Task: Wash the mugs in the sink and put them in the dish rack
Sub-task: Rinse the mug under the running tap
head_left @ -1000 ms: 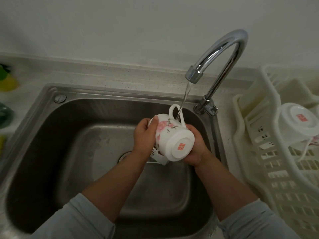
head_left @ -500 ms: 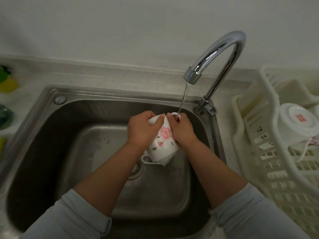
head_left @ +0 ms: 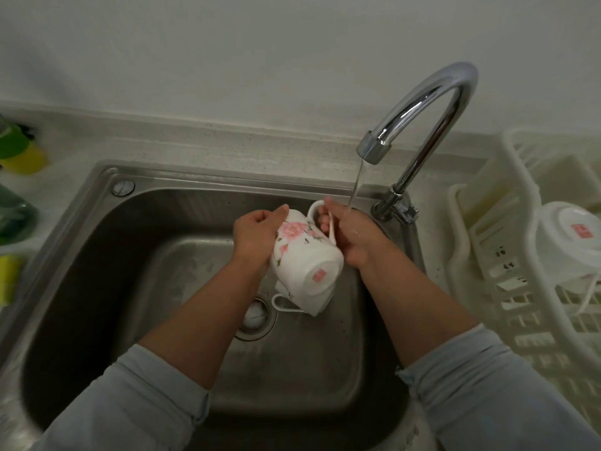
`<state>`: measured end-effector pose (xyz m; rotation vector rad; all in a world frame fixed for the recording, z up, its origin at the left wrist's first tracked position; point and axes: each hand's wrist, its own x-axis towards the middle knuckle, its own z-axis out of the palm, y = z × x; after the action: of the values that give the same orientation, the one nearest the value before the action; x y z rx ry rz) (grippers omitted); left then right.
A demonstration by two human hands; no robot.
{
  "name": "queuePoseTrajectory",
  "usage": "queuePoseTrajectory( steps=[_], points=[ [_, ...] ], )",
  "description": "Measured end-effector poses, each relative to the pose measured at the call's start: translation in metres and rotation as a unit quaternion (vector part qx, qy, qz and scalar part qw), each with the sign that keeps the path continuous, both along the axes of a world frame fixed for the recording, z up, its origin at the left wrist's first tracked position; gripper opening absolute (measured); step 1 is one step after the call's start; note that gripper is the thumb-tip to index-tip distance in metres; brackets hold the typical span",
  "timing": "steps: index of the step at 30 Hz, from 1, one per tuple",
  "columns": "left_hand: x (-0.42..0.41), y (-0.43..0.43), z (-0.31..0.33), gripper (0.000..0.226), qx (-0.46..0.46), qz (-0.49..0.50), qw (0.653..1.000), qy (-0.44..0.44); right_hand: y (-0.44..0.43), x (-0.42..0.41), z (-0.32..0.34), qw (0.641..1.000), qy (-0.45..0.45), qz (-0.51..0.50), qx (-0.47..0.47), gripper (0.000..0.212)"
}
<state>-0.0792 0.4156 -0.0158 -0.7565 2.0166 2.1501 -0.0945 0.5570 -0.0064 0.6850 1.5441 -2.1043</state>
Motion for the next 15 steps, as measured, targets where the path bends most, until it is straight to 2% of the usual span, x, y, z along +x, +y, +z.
queuePoseTrajectory(
  steps=[2, 4, 7, 9, 11, 14, 15],
  points=[
    [-0.004, 0.0, -0.008, 0.017, 0.105, 0.035, 0.992, -0.068, -0.001, 0.007, -0.003, 0.999, 0.044, 0.013, -0.02, 0.031],
    [-0.006, 0.004, -0.016, 0.024, 0.223, 0.039, 0.966, -0.129, -0.002, 0.014, -0.004, 0.995, 0.072, 0.007, -0.063, 0.021],
    [-0.011, 0.01, -0.023, 0.036, 0.313, 0.05, 0.933, -0.169, -0.004, 0.025, -0.006, 0.989, 0.123, 0.0, -0.078, 0.033],
    [-0.011, 0.016, -0.026, 0.046, 0.315, 0.04, 0.932, -0.176, -0.002, 0.032, -0.006, 0.986, 0.162, -0.003, -0.046, 0.023],
    [-0.009, 0.023, -0.027, 0.042, 0.294, 0.038, 0.938, -0.18, 0.003, 0.035, -0.009, 0.986, 0.159, -0.022, -0.04, 0.02],
    [-0.005, 0.031, -0.027, 0.017, 0.209, 0.029, 0.963, -0.168, 0.015, 0.034, -0.013, 0.996, 0.069, -0.026, -0.051, 0.029],
    [-0.003, 0.033, -0.024, 0.016, 0.172, 0.004, 0.973, -0.153, 0.02, 0.033, -0.014, 0.998, 0.028, -0.024, -0.049, 0.036]
  ],
)
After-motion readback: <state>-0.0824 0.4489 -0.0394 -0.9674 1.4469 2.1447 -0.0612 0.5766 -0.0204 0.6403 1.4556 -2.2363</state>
